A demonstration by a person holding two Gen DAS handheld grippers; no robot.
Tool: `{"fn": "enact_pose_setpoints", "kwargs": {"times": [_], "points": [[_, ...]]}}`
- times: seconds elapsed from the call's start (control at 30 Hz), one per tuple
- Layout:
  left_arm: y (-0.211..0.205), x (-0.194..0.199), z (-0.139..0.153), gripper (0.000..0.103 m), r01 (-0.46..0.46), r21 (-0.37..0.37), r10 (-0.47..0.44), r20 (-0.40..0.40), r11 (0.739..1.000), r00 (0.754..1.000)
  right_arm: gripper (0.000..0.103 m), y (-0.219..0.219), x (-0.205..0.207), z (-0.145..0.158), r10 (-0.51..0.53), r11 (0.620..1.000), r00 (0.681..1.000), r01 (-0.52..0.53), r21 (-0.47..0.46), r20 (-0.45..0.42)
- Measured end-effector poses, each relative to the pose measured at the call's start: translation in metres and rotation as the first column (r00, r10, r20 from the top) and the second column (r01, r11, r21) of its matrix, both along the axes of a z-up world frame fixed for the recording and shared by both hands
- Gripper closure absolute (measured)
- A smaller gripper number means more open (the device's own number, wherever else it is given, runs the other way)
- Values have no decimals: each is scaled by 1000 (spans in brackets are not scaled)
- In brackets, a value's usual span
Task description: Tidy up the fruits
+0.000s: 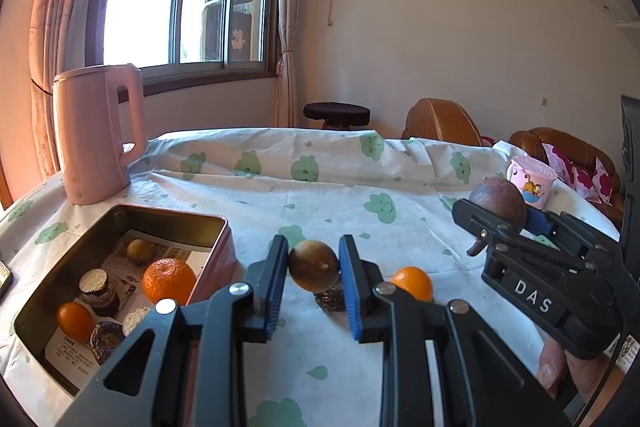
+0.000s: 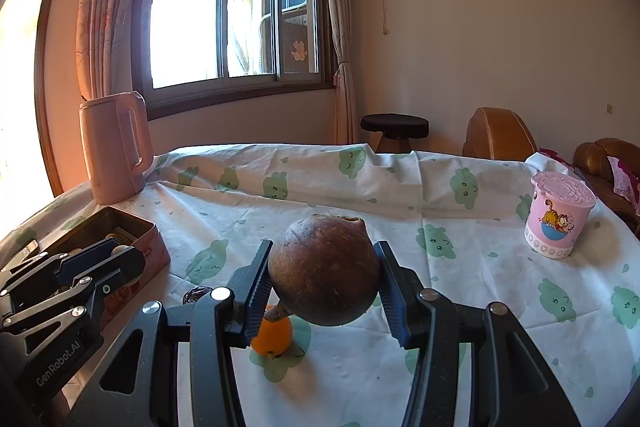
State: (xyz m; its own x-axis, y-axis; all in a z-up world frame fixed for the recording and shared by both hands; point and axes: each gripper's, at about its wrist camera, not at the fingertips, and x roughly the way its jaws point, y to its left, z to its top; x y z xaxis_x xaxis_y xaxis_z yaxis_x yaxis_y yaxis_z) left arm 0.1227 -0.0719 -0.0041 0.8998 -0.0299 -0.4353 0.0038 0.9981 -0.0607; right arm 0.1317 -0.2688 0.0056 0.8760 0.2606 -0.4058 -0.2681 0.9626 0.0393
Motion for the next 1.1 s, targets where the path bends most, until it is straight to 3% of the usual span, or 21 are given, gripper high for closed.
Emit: {"fn": "enact_pose_setpoints", "kwargs": {"times": [0.47, 0.77, 1.1], "points": [[7, -7, 2, 76, 7, 12, -7, 4, 1000, 1000, 52, 11, -3, 0, 24, 999, 1000, -23, -31, 5], [46, -14, 11, 76, -37, -6, 37, -7, 999, 999, 52, 43, -5, -1, 126, 992, 991, -127, -20, -41], [93, -23, 18, 76, -119, 1, 119, -18, 993, 993, 52, 93, -22, 16, 263, 964, 964, -264, -21, -21]]}}
